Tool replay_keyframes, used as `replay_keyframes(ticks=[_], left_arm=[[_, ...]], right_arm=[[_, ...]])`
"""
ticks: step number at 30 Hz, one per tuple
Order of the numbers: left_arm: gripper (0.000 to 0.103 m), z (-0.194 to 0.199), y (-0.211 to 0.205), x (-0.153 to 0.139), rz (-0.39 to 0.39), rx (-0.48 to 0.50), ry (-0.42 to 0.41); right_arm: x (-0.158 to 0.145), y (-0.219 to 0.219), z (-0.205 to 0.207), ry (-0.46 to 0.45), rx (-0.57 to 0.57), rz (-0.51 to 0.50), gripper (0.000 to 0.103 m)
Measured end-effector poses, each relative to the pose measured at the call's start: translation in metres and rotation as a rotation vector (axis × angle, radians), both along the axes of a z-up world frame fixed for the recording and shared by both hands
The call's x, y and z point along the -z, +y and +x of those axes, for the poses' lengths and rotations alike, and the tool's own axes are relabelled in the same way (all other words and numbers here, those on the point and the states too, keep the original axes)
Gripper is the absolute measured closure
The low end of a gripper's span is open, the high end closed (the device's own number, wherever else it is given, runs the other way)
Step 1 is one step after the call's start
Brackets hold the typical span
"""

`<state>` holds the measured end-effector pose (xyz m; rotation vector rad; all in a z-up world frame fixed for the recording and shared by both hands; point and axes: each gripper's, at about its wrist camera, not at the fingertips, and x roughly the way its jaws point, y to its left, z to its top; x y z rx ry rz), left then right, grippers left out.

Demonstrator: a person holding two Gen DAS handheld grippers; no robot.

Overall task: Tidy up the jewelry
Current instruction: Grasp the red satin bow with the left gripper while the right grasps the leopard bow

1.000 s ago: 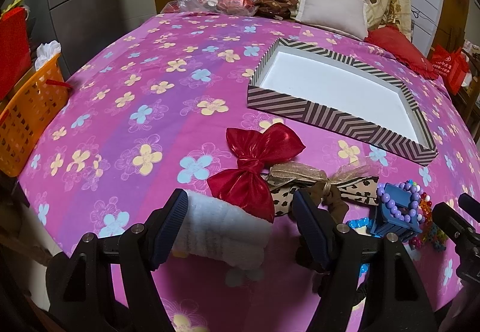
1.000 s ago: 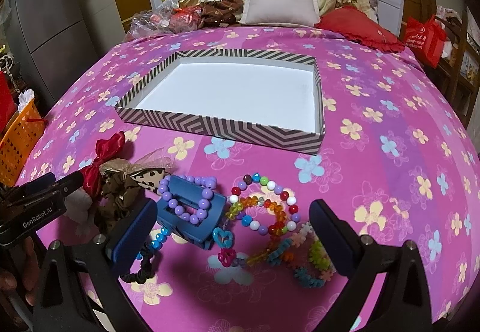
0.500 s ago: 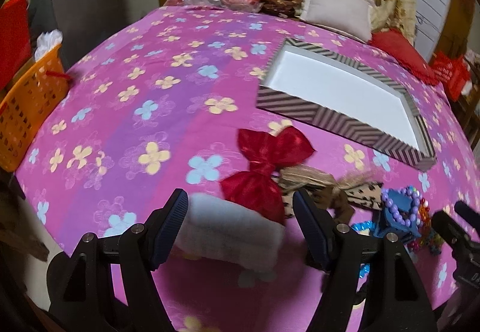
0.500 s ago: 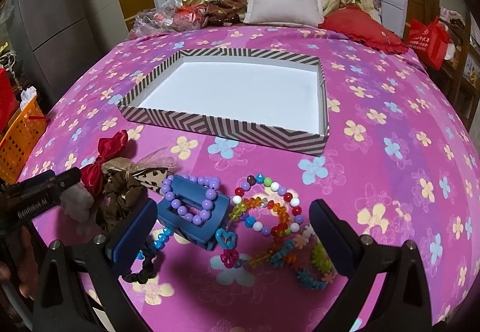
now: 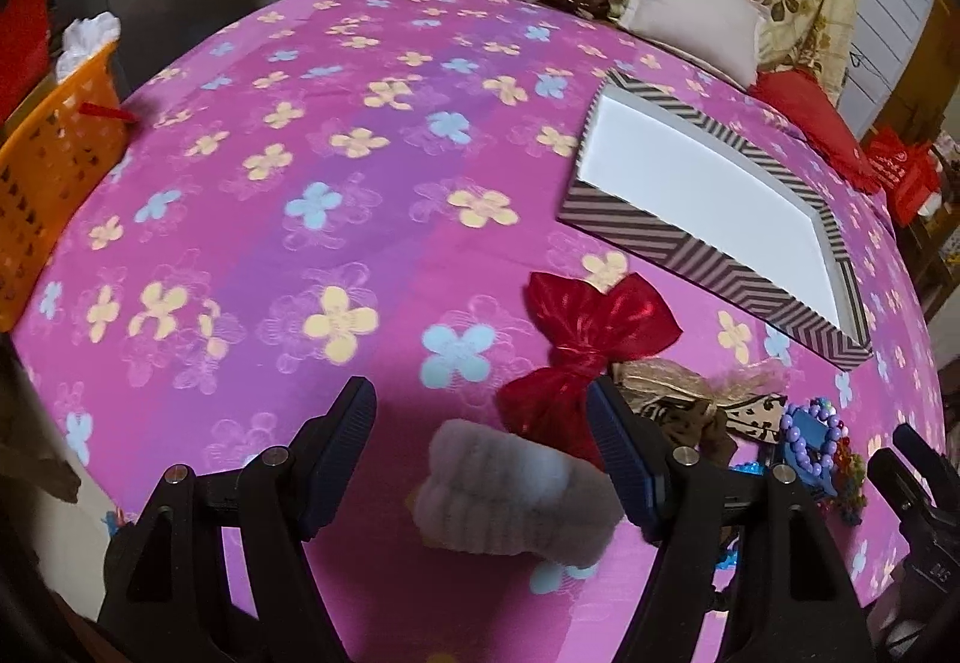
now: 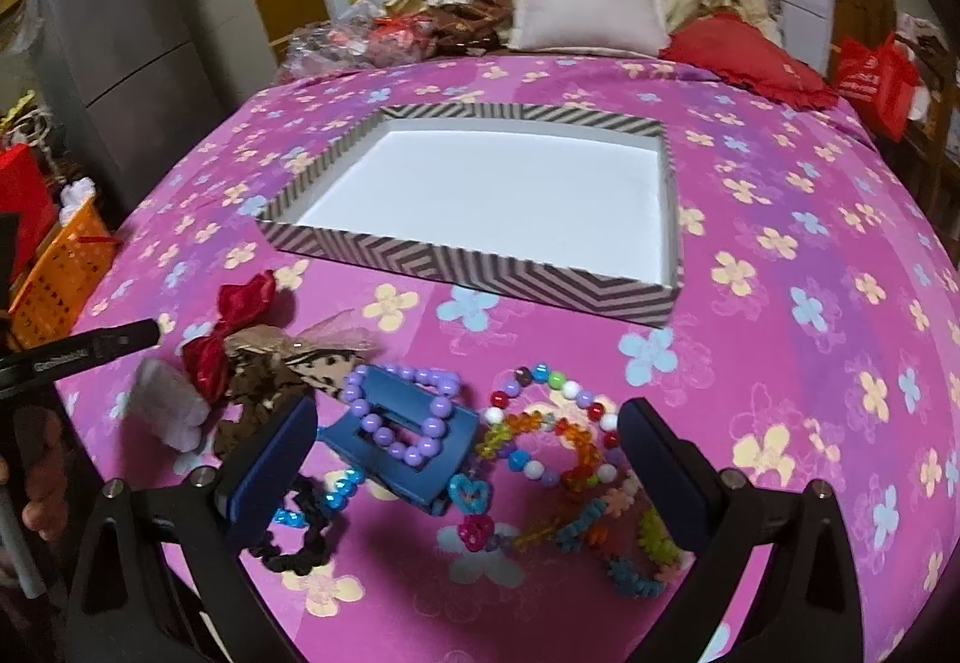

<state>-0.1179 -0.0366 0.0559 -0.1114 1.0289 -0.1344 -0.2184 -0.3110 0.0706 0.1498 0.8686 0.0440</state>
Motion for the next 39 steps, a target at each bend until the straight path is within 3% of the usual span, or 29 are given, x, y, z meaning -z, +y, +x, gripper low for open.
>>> replay_keyframes(ticks=[6, 19, 24, 27, 31, 33, 39], left_arm=[[0.035, 0.014, -0.014, 0.008, 0.021, 0.018, 0.027], [0.034, 0.032, -0.033, 0.027, 0.035, 0.067, 0.087], [0.035, 0.038, -0.041, 0.034, 0.074, 0.083, 0.094], [0.05, 0.042, -0.045, 0.039, 0.099, 0.089, 0.105], [0.085, 0.043, -0.047, 0.037, 0.144, 0.094, 0.075], [0.092, 0.046, -0.043, 0.037, 0.11, 0.096, 0.079], [0.093, 0.057, -0.025, 0.027, 0.061, 0.053, 0.057]], right_arm=[[0.0, 0.023, 0.011, 0.007, -0.101, -0.018, 0.013], [0.008, 0.042, 0.018, 0.04, -0.179, 0.006, 0.013], [0.01, 0.057, 0.022, 0.048, -0.221, 0.002, 0.013], [0.01, 0.066, 0.023, 0.049, -0.246, -0.01, 0.013], [0.013, 0.08, 0.028, 0.056, -0.287, -0.022, 0.013], [0.014, 0.089, 0.032, 0.061, -0.312, -0.026, 0.02], [0.027, 0.105, 0.053, 0.095, -0.349, -0.036, 0.04]])
